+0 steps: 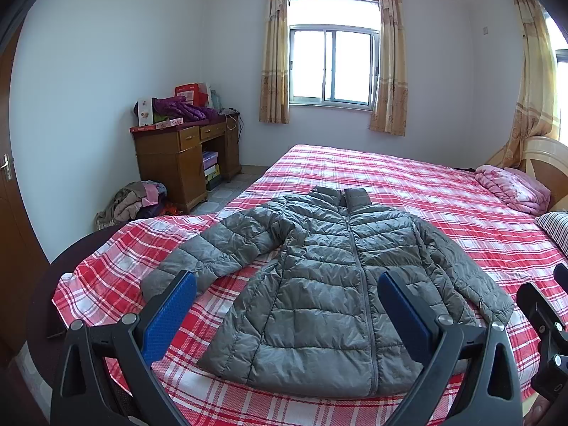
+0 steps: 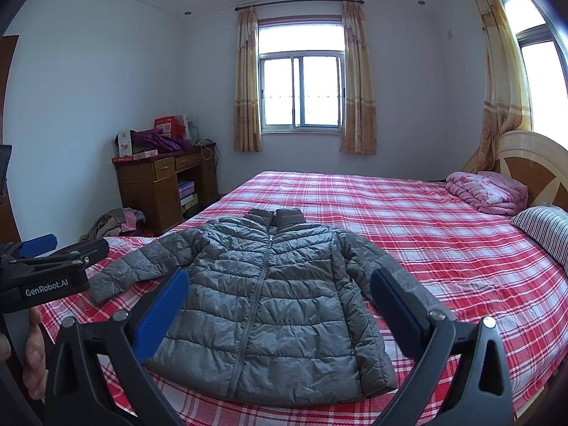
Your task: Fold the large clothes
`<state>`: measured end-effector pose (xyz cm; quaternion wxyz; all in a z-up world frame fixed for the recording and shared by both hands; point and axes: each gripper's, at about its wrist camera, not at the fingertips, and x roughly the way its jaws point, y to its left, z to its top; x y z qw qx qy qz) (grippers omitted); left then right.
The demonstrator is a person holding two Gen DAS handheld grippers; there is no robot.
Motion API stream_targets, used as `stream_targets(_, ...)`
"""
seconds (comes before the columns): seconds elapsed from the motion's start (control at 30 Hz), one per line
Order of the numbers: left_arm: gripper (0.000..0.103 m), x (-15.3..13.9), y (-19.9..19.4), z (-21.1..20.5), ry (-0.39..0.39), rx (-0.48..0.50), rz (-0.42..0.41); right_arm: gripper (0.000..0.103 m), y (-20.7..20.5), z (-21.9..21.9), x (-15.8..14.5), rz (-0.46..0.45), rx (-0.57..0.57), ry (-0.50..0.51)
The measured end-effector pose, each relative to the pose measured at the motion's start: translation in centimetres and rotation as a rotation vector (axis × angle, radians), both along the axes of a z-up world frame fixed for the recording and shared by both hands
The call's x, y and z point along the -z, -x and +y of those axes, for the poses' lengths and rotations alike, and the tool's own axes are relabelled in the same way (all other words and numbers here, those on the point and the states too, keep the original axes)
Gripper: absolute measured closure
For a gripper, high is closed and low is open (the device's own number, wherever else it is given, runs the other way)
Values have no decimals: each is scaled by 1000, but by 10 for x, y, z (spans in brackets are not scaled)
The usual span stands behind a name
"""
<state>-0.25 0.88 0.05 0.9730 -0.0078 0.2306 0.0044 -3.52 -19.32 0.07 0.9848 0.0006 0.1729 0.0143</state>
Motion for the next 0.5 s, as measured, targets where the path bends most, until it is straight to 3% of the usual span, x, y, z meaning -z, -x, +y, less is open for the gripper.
stream_targets(0.5,1,12,-12,0,19,3,39,0,-9,1,13,18,-7,-9)
